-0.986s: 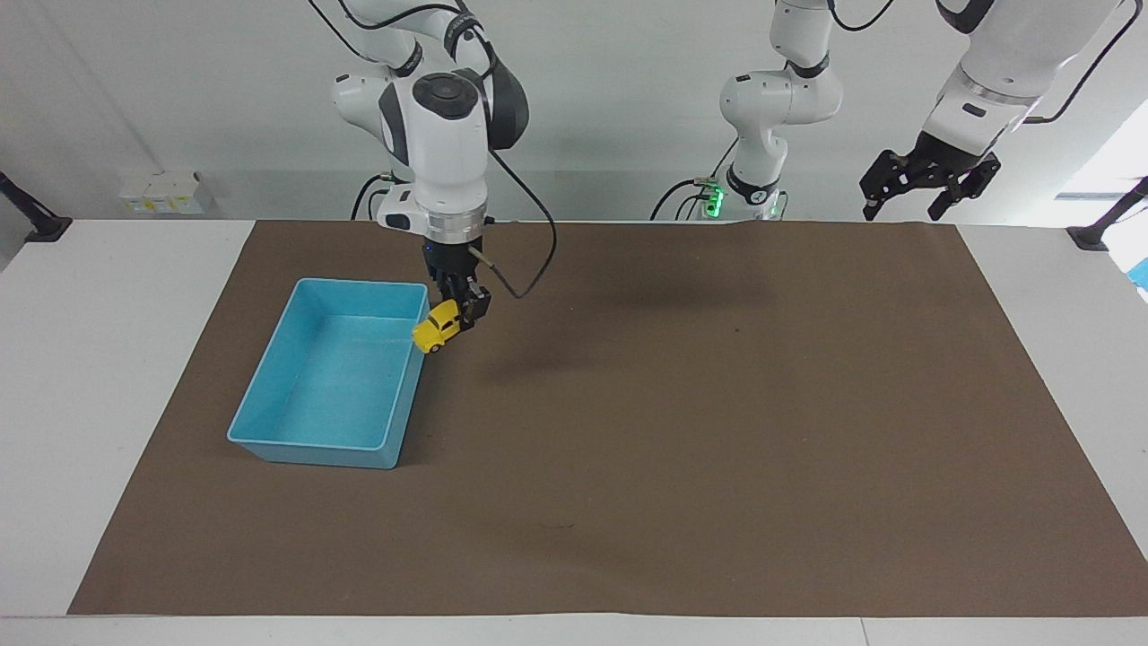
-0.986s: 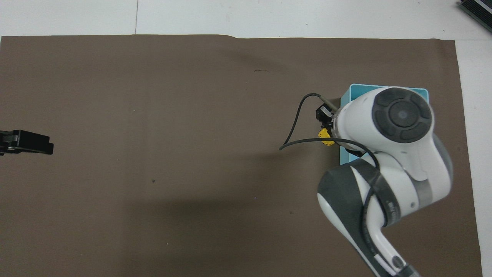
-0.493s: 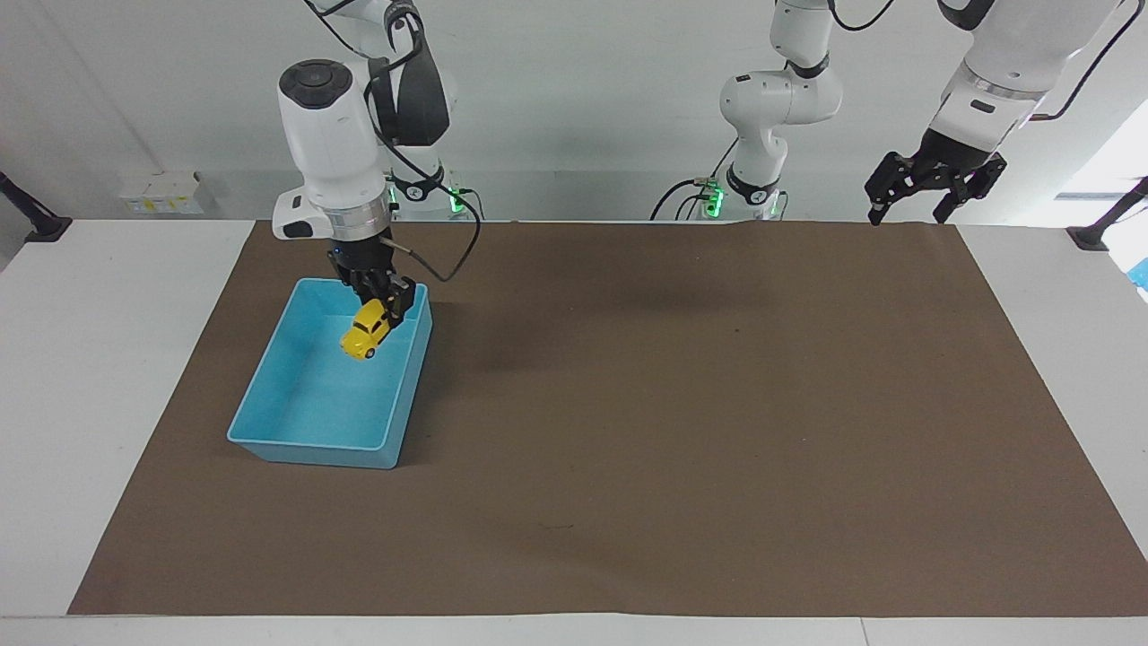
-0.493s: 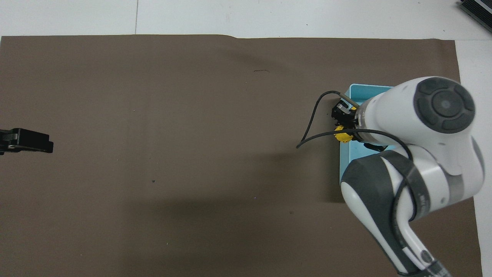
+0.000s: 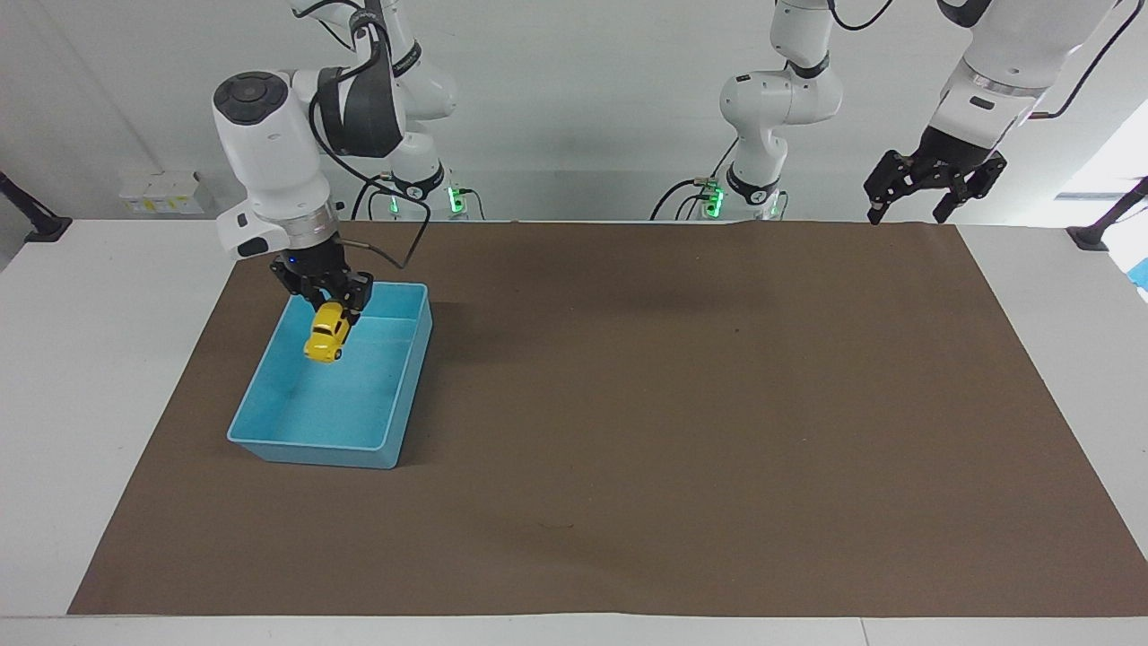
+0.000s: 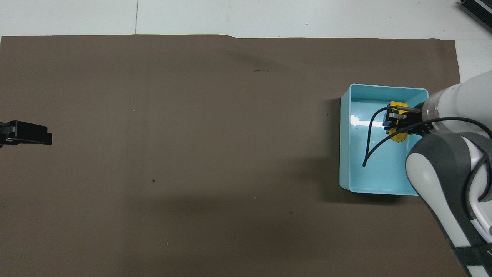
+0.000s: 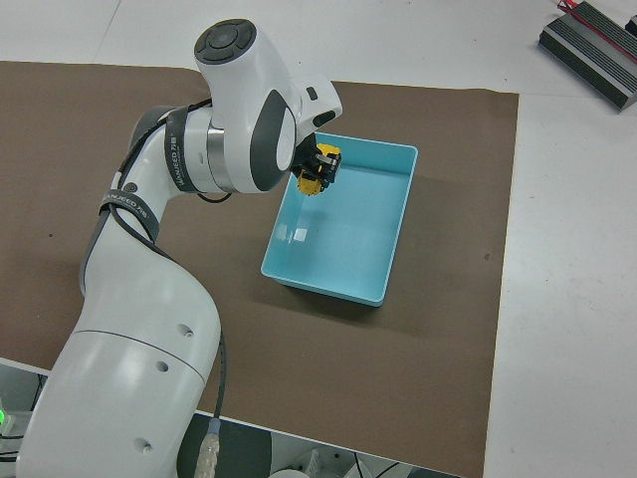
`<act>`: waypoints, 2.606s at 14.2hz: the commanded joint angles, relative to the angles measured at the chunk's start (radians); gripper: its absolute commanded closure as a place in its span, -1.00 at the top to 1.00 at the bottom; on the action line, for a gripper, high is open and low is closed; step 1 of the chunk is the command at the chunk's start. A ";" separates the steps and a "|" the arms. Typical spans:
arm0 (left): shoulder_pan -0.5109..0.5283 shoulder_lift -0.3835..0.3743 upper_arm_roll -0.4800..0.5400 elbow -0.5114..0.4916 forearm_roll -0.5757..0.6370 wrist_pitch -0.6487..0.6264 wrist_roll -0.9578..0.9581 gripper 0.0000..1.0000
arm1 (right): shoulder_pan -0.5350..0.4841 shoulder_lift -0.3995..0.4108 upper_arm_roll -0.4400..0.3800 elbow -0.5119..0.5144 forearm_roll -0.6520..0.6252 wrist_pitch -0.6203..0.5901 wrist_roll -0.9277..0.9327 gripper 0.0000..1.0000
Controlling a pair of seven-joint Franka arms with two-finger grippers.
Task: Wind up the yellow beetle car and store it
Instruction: 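Lift the car with the right gripper into the blue bin, then lower the car onto the bin floor and open the right gripper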
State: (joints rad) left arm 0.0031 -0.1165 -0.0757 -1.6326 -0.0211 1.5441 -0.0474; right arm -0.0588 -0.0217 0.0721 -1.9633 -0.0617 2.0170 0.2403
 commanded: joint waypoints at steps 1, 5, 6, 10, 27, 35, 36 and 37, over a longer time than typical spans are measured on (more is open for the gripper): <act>-0.014 -0.003 0.010 0.007 -0.008 -0.007 -0.008 1.00 | -0.041 -0.046 0.006 -0.106 0.053 0.098 -0.116 -1.00; -0.015 -0.003 0.008 0.003 -0.008 -0.007 0.003 1.00 | -0.081 -0.041 0.006 -0.227 0.053 0.238 -0.193 -1.00; -0.015 -0.003 0.008 0.003 -0.008 -0.009 0.003 1.00 | -0.084 -0.044 0.006 -0.258 0.053 0.271 -0.197 -1.00; -0.014 -0.008 0.010 0.002 -0.008 -0.021 0.004 1.00 | -0.078 0.015 0.006 -0.338 0.049 0.443 -0.207 -1.00; 0.008 -0.006 0.022 0.005 -0.008 -0.021 -0.005 1.00 | -0.090 0.086 0.006 -0.280 0.051 0.438 -0.236 1.00; 0.006 -0.006 0.022 0.005 -0.008 -0.021 -0.005 1.00 | -0.128 0.071 -0.005 0.035 0.054 0.048 -0.227 1.00; 0.006 -0.006 0.022 0.005 -0.008 -0.021 -0.005 1.00 | -0.128 0.069 -0.005 0.082 0.053 -0.016 -0.219 1.00; 0.006 -0.006 0.022 0.005 -0.008 -0.021 -0.003 1.00 | -0.128 0.069 -0.005 0.130 0.053 -0.091 -0.217 1.00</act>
State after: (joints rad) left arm 0.0059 -0.1168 -0.0526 -1.6326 -0.0213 1.5381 -0.0472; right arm -0.1803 0.0478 0.0677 -1.9164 -0.0406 2.0338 0.0448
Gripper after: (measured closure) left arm 0.000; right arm 0.000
